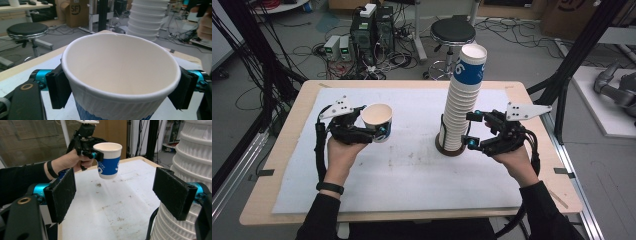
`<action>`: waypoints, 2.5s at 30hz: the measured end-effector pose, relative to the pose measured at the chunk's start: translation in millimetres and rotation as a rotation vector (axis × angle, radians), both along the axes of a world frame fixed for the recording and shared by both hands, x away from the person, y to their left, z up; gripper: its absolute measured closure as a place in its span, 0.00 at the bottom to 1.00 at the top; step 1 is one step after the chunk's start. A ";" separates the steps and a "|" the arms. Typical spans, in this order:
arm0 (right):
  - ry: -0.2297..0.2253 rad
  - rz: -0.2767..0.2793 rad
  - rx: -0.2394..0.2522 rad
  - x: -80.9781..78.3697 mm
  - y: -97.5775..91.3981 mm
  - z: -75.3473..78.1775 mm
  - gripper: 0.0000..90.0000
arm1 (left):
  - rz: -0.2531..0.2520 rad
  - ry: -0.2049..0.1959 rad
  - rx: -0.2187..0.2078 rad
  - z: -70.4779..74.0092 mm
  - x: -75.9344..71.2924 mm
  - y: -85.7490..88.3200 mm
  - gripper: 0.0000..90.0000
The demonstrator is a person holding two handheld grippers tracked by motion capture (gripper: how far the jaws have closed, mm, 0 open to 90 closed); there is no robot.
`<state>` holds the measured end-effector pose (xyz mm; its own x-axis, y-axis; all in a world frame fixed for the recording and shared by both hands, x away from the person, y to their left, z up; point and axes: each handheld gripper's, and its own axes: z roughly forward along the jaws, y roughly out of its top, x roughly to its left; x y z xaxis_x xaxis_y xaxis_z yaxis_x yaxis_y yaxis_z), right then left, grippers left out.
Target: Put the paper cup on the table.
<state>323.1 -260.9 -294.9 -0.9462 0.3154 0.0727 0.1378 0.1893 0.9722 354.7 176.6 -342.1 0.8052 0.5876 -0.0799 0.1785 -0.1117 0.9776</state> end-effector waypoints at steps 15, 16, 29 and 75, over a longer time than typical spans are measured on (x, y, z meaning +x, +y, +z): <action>0.003 0.003 -0.004 0.2 0.7 -0.3 0.21 | 0.093 0.056 -0.011 -39.9 13.1 17.8 0.22; 0.003 0.003 -0.004 0.1 0.7 -0.3 0.21 | 0.098 0.059 -0.009 -41.7 13.6 18.0 0.22; 0.009 0.009 -0.010 0.4 2.1 -1.2 0.21 | 0.142 0.044 0.020 -65.8 26.8 18.4 0.22; 0.015 0.010 -0.009 0.6 1.2 -2.8 0.21 | 0.160 0.153 0.134 -94.5 46.4 10.3 0.18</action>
